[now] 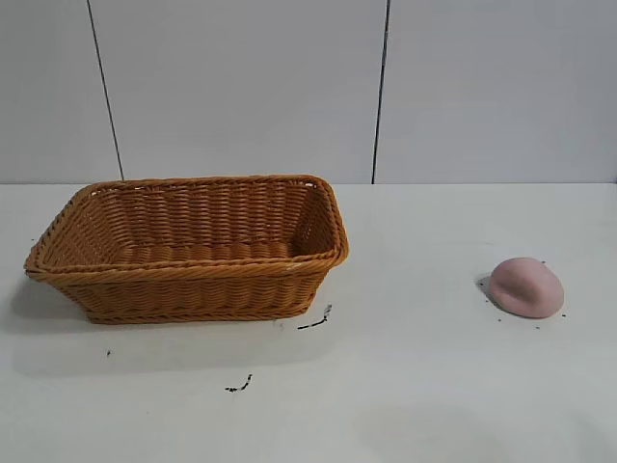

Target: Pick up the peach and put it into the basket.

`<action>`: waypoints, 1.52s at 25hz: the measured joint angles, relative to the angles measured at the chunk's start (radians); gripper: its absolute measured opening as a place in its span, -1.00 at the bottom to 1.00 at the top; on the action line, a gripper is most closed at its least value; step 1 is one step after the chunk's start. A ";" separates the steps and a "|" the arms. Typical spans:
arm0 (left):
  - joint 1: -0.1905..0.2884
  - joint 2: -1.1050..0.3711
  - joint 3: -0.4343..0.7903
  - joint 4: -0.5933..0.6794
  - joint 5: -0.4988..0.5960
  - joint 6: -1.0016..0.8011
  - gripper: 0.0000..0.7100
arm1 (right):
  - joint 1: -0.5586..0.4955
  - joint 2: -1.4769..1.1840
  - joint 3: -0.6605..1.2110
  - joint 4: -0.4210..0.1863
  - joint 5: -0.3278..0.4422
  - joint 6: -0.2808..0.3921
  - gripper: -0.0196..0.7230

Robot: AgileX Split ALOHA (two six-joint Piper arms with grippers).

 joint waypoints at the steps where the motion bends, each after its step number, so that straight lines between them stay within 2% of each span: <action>1: 0.000 0.000 0.000 0.000 0.000 0.000 0.95 | 0.000 0.000 0.000 0.000 0.000 0.000 0.84; 14: 0.000 0.000 0.000 0.000 0.000 0.000 0.95 | 0.000 0.062 -0.007 0.002 0.002 0.000 0.84; 18: 0.000 0.000 0.000 0.000 0.000 0.000 0.95 | 0.000 0.285 -0.084 0.000 -0.020 0.000 0.84; 25: 0.000 0.000 0.000 0.000 0.000 0.000 0.95 | 0.000 0.800 -0.316 -0.001 -0.115 -0.029 0.84; 33: 0.000 0.000 0.000 0.000 0.000 0.000 0.95 | 0.001 1.399 -0.623 0.005 -0.111 -0.052 0.81; 38: 0.000 0.000 0.000 0.000 0.000 0.000 0.95 | 0.045 1.672 -0.757 0.011 -0.109 -0.071 0.78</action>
